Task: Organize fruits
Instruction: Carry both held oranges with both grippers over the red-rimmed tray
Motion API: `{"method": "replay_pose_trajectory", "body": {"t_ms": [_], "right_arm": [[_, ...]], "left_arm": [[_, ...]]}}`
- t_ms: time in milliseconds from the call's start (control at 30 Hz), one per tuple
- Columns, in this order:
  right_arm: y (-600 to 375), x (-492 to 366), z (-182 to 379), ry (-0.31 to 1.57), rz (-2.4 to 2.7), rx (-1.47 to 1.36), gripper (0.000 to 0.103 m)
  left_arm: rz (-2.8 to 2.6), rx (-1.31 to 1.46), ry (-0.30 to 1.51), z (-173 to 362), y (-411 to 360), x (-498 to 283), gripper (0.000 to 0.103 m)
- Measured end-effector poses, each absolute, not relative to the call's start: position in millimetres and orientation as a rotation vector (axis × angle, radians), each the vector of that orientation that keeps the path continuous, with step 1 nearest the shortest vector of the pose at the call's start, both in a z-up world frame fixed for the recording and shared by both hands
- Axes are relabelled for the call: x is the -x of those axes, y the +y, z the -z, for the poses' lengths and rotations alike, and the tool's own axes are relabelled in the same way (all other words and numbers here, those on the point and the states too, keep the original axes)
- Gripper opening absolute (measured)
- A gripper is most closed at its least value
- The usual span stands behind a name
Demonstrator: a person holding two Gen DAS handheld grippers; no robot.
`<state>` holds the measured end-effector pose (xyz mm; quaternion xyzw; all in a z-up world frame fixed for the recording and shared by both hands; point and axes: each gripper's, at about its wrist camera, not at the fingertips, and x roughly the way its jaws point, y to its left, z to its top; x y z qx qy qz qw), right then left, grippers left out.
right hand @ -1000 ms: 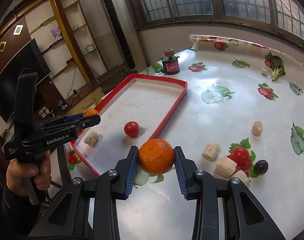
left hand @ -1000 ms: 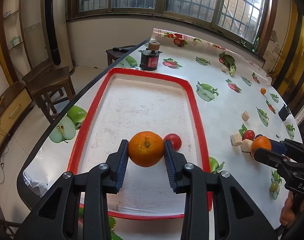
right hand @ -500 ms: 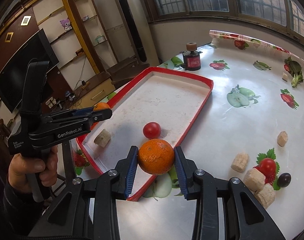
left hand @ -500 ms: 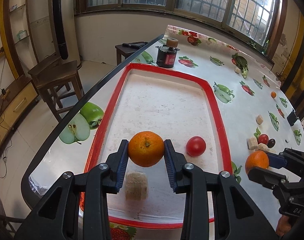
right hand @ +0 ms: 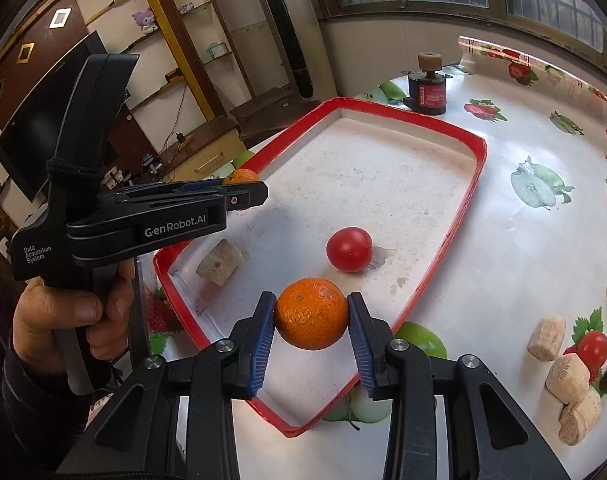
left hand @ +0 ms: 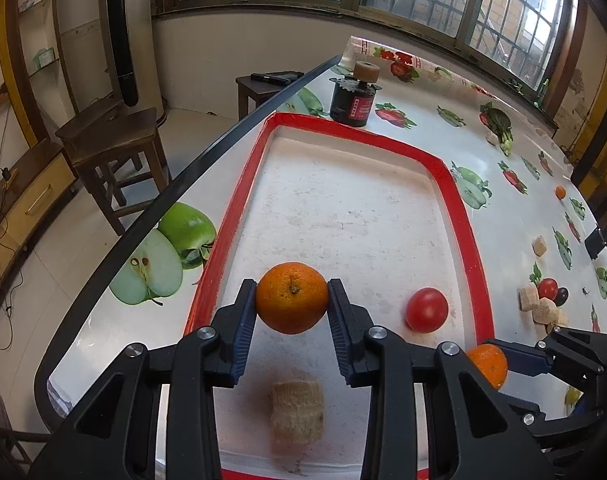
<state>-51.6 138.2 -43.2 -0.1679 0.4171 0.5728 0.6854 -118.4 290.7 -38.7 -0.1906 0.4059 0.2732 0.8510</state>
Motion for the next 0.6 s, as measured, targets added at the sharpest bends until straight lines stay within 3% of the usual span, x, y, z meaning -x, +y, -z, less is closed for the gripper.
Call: {"method": "replay_pose_trajectory", "body": {"t_ms": [600], "right_arm": [[172.0, -4.3, 48.1, 0.927, -1.169, 0.333, 0.037]], "left_arm": [[-0.549, 0.414, 0.899, 52.5, 292.9, 104.5, 0.033]]}}
